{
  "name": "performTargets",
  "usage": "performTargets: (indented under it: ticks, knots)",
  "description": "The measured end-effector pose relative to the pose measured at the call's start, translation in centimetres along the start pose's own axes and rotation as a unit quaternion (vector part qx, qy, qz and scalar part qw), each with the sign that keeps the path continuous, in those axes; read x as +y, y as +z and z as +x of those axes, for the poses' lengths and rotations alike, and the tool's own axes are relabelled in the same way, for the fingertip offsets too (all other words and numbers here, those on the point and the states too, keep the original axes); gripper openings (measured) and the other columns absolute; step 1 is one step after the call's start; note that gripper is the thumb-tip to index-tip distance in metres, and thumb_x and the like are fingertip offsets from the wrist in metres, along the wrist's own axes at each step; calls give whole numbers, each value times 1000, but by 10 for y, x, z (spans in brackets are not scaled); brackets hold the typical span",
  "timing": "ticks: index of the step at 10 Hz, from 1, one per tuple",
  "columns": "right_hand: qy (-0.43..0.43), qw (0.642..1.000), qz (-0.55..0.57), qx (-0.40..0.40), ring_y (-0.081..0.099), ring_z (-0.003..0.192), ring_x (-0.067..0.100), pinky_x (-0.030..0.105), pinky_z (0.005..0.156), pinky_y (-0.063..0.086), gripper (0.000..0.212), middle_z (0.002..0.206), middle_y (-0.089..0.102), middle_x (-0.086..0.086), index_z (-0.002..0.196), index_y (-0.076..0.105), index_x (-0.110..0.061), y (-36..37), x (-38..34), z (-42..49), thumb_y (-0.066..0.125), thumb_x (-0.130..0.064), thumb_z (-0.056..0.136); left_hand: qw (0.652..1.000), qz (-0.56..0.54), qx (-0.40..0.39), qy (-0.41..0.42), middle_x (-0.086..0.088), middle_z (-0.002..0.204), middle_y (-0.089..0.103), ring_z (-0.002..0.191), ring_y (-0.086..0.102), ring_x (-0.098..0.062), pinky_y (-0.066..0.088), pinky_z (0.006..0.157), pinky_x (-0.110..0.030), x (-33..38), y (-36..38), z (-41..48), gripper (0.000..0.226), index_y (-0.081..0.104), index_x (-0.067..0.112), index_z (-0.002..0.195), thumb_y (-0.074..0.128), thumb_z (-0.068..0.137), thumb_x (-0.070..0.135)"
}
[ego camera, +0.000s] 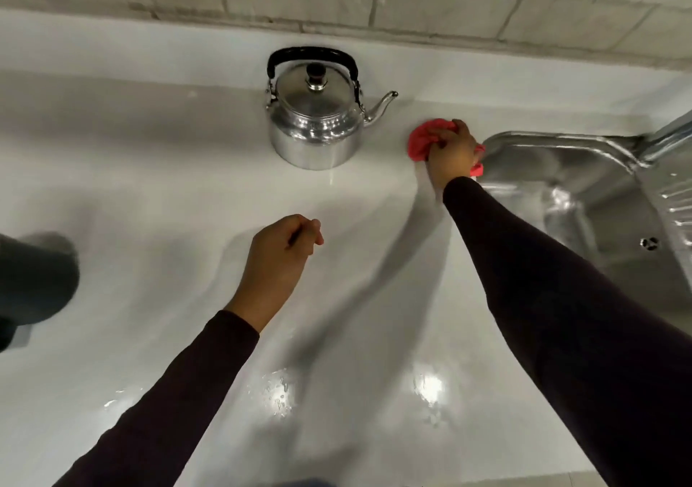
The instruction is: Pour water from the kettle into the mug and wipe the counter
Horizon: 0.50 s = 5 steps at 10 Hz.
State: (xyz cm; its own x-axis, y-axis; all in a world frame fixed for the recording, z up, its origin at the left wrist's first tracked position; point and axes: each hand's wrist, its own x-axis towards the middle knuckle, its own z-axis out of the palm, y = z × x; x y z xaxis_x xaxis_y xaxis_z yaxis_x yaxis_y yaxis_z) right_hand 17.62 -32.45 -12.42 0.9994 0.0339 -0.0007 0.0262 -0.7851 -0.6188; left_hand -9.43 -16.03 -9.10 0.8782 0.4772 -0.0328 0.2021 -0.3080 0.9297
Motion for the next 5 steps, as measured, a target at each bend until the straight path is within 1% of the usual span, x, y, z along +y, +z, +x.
performTargets:
  ticks: [1, 2, 3, 4, 5]
  knots:
    - [7, 1000, 10, -10, 47, 124, 30, 46, 110, 32, 39, 140, 49, 8, 112, 66, -12, -2, -6, 11, 46, -9, 79, 1000, -10, -2, -20, 19, 56, 56, 55, 50, 2, 36, 53, -1, 1, 1, -2, 37, 56, 32, 54, 50, 91, 28]
    - [3, 999, -3, -34, 47, 125, 32, 49, 110, 33, 40, 140, 49, 10, 118, 62, -14, -9, -11, 8, 47, -15, 81, 1000, -5, -12, -22, 17, 57, 57, 55, 50, 1, 37, 53, -2, -1, -6, -8, 36, 58, 31, 56, 50, 90, 29]
    - [-16, 995, -79, -62, 27, 138, 35, 53, 115, 20, 41, 151, 31, 13, 126, 56, -17, -25, -25, -5, 47, -22, 86, 999, 24, -37, -12, 19, 61, 60, 58, 53, 3, 37, 55, 0, -3, -21, -13, 33, 59, 31, 58, 50, 90, 31]
    - [-81, 984, -159, -15, 34, 130, 40, 50, 107, 31, 36, 148, 35, 15, 118, 61, -15, -37, -51, -35, 44, -20, 86, 996, 58, -67, 4, 22, 62, 61, 59, 54, 5, 37, 55, 0, -6, -43, -15, 34, 58, 28, 58, 51, 91, 29]
    - [-146, 971, -189, -13, 46, 119, 36, 44, 97, 40, 38, 136, 50, 9, 120, 61, -17, -47, -81, -74, 47, -21, 85, 992, 69, -101, -1, 23, 61, 64, 63, 56, 7, 38, 56, -1, 8, -68, -22, 35, 58, 30, 57, 52, 91, 26]
